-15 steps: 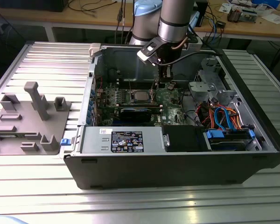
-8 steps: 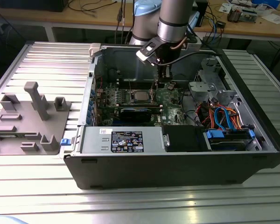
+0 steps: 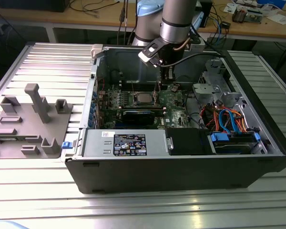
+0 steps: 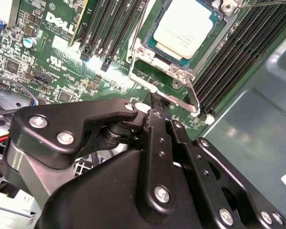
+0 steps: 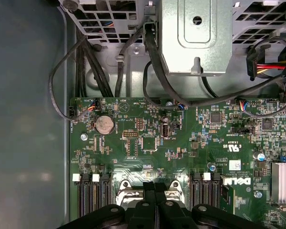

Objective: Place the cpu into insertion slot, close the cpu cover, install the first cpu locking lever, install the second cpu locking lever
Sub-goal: 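Close the cpu cover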

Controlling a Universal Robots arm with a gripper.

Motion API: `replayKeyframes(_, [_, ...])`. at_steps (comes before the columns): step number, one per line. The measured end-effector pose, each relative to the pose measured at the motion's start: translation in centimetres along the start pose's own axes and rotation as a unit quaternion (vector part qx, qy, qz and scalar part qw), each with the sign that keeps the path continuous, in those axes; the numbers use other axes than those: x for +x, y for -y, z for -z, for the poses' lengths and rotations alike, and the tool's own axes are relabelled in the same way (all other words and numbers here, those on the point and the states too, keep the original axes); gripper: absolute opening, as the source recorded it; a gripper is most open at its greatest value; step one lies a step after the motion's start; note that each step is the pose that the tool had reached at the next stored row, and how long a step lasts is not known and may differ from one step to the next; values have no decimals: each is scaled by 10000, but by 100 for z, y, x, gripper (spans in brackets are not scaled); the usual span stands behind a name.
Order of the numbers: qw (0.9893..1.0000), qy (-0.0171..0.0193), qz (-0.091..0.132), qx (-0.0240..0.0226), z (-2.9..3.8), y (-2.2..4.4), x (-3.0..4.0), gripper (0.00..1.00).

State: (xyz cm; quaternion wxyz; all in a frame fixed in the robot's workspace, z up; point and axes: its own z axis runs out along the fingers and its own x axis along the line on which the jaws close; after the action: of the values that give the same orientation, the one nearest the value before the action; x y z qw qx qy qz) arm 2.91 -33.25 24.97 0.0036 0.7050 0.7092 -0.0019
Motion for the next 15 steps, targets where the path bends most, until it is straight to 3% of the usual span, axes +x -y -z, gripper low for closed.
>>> replayKeyframes(15, [10000,0,-1,0,0,33,0,11])
